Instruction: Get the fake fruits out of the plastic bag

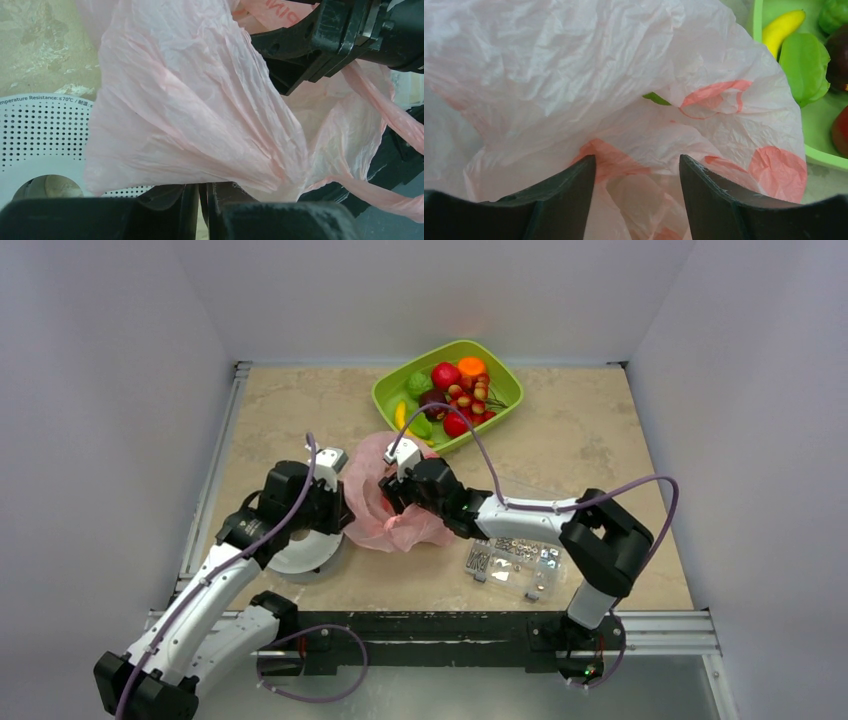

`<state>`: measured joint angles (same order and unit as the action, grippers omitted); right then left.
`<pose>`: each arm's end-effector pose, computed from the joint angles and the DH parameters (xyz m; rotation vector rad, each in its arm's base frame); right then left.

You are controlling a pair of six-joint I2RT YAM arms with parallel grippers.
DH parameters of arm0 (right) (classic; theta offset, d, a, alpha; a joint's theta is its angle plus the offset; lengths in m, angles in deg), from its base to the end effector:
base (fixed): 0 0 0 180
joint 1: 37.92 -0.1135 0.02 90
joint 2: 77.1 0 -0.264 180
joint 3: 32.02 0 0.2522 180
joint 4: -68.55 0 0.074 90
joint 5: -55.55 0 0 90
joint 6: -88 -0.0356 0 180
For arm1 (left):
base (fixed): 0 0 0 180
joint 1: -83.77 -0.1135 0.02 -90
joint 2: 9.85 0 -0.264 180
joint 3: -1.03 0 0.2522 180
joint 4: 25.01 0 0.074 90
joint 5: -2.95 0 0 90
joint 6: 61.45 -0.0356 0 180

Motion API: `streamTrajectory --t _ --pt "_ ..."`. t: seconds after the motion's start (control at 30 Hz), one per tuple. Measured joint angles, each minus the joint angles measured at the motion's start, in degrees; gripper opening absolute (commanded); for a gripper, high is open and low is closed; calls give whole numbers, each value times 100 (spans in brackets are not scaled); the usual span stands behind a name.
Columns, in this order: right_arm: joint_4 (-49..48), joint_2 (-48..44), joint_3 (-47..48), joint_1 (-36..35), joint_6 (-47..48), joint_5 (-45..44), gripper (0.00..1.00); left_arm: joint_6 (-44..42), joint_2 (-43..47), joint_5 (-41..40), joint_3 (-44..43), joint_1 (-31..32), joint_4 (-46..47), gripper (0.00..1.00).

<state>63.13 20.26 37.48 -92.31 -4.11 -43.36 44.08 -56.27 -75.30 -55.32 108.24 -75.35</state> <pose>0.2244 0.3039 0.2158 -0.7827 1.8301 0.4929 0.1511 -0.0767 0.2777 0.2917 2.3120 -0.5928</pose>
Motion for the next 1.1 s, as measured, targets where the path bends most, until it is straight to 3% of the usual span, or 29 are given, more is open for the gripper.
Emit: streamTrajectory --t 0.13,0.23,0.3,0.6,0.7,0.73,0.8,0.87,1.1 --pt "90 -37 -74 -28 -138 -107 85 -22 -68 -35 0 4 -44 59" --pt "323 -256 -157 -35 -369 -68 97 15 55 -57 0 4 -96 72" --pt "509 -533 -186 -35 -581 -42 99 48 175 -81 -46 4 -223 77" --pt "1169 -1270 -4 -31 -811 166 98 68 476 -525 -1318 4 -1025 79" --pt "1390 -1327 -15 -31 -859 264 91 -103 501 -627 -1611 4 -1078 80" --pt "1416 -1370 -42 -31 -883 299 89 -164 507 -643 -1652 4 -1075 81" --pt "1419 -1499 -133 -31 -927 435 84 -306 439 -645 -1755 4 -1073 94" --pt "1390 -1606 -223 -31 -944 595 80 -437 227 -601 -1873 4 -1034 99" --pt "1075 -1652 -603 -31 -885 1169 76 -977 -1346 -306 -2186 9 -782 99"
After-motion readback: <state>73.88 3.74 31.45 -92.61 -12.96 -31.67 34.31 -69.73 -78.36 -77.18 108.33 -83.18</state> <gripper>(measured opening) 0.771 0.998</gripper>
